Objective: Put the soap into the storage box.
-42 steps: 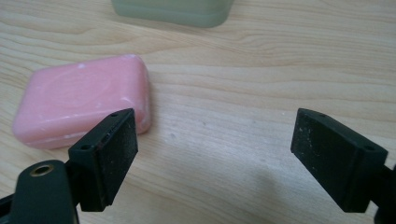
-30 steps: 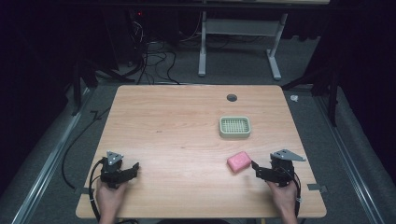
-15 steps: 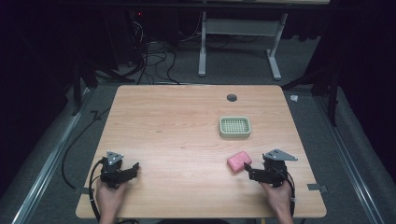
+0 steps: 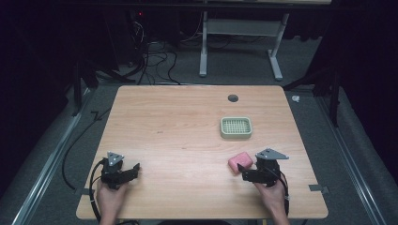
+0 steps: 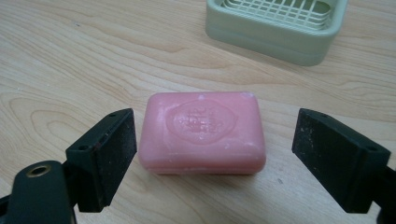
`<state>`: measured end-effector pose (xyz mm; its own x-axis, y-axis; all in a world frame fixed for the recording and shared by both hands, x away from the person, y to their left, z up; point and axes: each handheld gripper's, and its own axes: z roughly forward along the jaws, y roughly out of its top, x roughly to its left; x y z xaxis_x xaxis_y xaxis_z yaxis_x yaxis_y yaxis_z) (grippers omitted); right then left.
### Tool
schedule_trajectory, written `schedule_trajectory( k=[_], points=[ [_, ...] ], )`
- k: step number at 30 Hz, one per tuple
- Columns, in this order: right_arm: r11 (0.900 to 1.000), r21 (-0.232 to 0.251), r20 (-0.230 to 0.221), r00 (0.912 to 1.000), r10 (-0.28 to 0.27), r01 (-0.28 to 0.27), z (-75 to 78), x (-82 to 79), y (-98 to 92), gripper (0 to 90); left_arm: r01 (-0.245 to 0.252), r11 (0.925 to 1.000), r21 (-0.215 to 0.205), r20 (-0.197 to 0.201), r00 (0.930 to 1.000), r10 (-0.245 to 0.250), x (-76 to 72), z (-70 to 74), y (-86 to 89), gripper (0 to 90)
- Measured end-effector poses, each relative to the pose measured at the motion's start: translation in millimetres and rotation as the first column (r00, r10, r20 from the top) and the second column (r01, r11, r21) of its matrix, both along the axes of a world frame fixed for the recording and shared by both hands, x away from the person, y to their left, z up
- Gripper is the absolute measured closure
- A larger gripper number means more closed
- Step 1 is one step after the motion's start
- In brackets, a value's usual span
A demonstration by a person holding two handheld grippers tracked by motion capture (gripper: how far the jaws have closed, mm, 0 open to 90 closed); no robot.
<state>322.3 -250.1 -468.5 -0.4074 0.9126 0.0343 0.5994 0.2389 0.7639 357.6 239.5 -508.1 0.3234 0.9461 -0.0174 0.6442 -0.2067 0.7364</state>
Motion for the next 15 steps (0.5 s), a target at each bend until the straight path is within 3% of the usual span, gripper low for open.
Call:
schedule_trajectory(
  k=[15],
  points=[
    [1.000,-0.027,-0.030,0.9995,0.009,-0.010,-7.7,14.1,13.2,12.4,0.000,1.0000,-0.001,0.001,1.0000,0.000,0.0,-0.1,0.1,23.9]
  ],
)
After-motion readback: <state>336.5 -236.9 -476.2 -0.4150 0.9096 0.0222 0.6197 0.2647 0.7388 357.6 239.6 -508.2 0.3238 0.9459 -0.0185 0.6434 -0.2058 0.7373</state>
